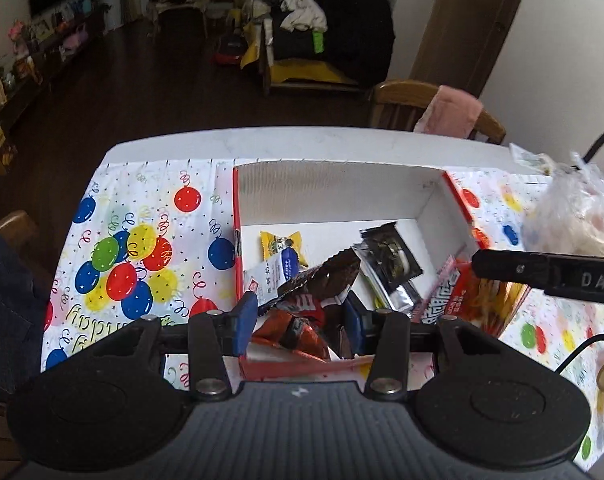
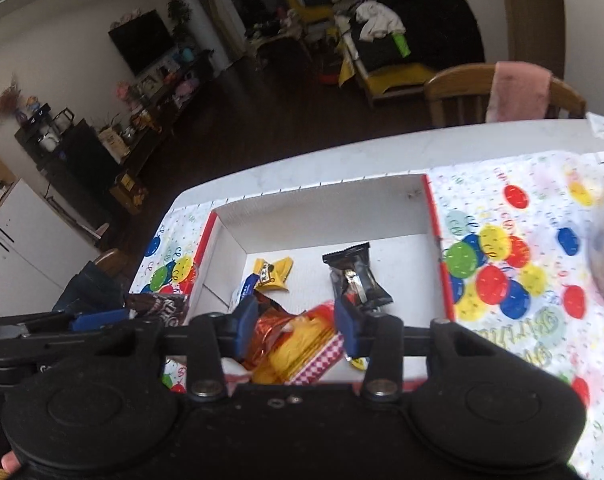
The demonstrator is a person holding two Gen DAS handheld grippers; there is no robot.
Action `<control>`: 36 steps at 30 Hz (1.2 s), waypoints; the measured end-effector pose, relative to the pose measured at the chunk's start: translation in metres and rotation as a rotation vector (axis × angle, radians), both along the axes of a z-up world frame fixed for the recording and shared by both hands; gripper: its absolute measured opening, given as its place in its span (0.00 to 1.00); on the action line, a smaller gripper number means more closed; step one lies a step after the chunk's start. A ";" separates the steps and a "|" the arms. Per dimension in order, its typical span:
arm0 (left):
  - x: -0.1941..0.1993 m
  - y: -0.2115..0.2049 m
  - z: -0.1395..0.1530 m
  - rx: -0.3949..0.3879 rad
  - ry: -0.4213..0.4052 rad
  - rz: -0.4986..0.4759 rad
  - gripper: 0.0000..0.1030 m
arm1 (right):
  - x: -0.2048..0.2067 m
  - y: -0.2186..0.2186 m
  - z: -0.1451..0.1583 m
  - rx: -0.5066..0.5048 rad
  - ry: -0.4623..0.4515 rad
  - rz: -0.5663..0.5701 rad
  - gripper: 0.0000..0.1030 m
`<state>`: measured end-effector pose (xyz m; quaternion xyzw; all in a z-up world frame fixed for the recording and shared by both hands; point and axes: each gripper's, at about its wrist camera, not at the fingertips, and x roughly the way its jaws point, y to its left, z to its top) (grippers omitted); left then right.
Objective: Organize snacks
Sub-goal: 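Carry the brown wrapper with left tool while right tool carries red bag into red box, then open both tools to release the snacks into the box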
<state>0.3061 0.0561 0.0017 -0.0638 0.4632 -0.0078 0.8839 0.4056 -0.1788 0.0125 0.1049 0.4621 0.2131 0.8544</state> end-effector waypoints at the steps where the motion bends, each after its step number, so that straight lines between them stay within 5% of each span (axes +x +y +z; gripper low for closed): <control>1: 0.006 -0.001 -0.004 0.008 0.011 0.007 0.43 | 0.007 0.003 -0.005 -0.020 0.006 0.005 0.40; 23: 0.099 -0.030 -0.079 0.140 0.220 0.031 0.44 | 0.061 0.007 -0.072 -0.095 0.135 0.063 0.43; 36: 0.089 -0.020 -0.071 0.070 0.189 0.047 0.62 | 0.052 0.002 -0.068 -0.081 0.142 0.050 0.56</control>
